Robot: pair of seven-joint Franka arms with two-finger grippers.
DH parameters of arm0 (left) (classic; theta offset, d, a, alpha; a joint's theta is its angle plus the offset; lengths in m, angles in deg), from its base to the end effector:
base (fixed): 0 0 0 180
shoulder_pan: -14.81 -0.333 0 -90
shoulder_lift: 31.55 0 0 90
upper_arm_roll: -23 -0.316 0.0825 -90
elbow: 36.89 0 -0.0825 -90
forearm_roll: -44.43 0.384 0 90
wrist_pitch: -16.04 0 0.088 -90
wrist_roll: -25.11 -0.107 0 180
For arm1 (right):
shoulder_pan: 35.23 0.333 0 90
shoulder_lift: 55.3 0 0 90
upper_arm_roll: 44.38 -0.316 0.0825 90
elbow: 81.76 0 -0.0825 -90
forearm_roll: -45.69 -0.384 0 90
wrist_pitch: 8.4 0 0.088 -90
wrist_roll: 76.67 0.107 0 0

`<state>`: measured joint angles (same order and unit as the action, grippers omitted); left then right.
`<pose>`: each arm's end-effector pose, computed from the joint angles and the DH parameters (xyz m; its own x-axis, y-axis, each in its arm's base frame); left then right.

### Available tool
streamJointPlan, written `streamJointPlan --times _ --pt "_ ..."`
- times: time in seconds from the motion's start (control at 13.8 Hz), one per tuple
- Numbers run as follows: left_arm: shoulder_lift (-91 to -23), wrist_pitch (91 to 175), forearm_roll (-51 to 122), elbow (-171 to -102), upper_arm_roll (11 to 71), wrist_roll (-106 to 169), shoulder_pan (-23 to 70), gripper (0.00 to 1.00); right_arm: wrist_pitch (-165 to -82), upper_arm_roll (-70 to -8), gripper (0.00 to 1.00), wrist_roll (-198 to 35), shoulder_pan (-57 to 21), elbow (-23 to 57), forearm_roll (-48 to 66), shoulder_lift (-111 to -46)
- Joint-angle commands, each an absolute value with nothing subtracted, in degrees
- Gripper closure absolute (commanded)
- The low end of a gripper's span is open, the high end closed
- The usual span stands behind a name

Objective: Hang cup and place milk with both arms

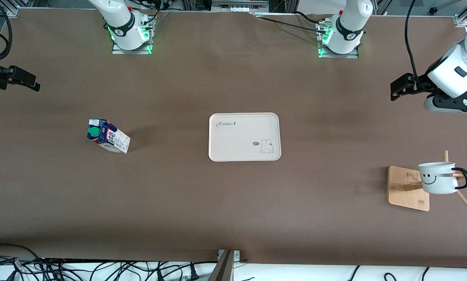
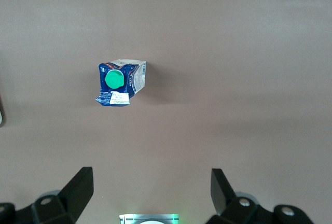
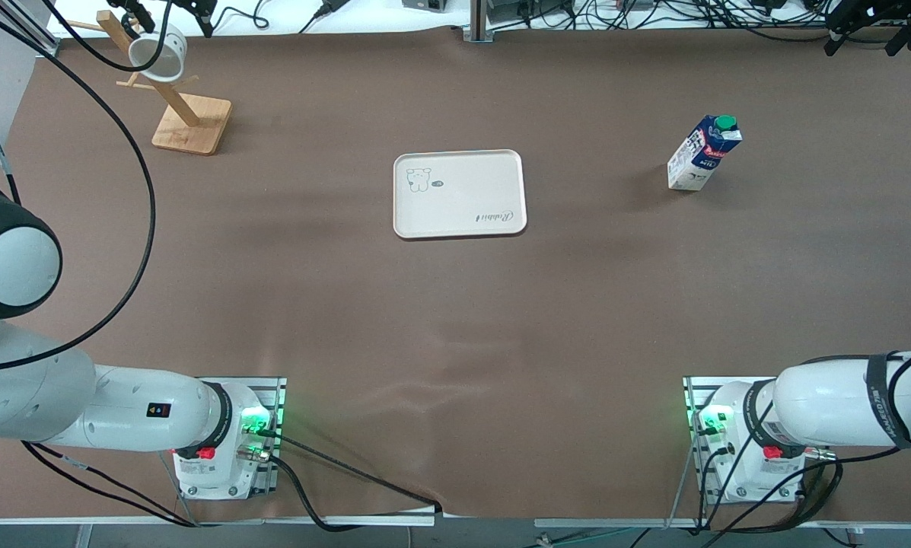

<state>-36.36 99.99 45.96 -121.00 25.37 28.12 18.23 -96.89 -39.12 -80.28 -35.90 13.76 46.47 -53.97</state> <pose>0.5670 -0.0533 0.6165 0.9953 -0.0455 -0.0852 -0.0480 -0.9985 -0.0277 0.5380 -0.0579 0.5898 0.9942 -0.0401 -0.0999 -0.0398 -0.9992 0.0052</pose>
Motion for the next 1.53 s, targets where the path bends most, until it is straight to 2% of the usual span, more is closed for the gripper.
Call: streamJointPlan --times 0.0,0.36,0.65,1.45 --pt "-35.51 99.36 46.45 -121.35 25.19 33.7 18.06 0.0 -95.77 -39.2 0.0 -79.83 -36.29 12.63 45.34 -54.16" --pt "-35.24 99.36 39.07 -120.83 21.24 37.75 17.8 0.0 -95.85 -39.11 0.0 -79.92 -36.29 12.63 45.52 -54.16" --pt "-33.67 96.56 40.21 -121.87 21.15 39.87 17.36 0.0 -95.94 -38.93 0.0 -79.92 -36.2 12.63 45.52 -54.16" --pt "-32.43 97.43 42.56 -121.79 21.85 39.26 16.92 0.0 -95.77 -38.93 0.0 -80.01 -36.2 12.63 45.52 -54.16"
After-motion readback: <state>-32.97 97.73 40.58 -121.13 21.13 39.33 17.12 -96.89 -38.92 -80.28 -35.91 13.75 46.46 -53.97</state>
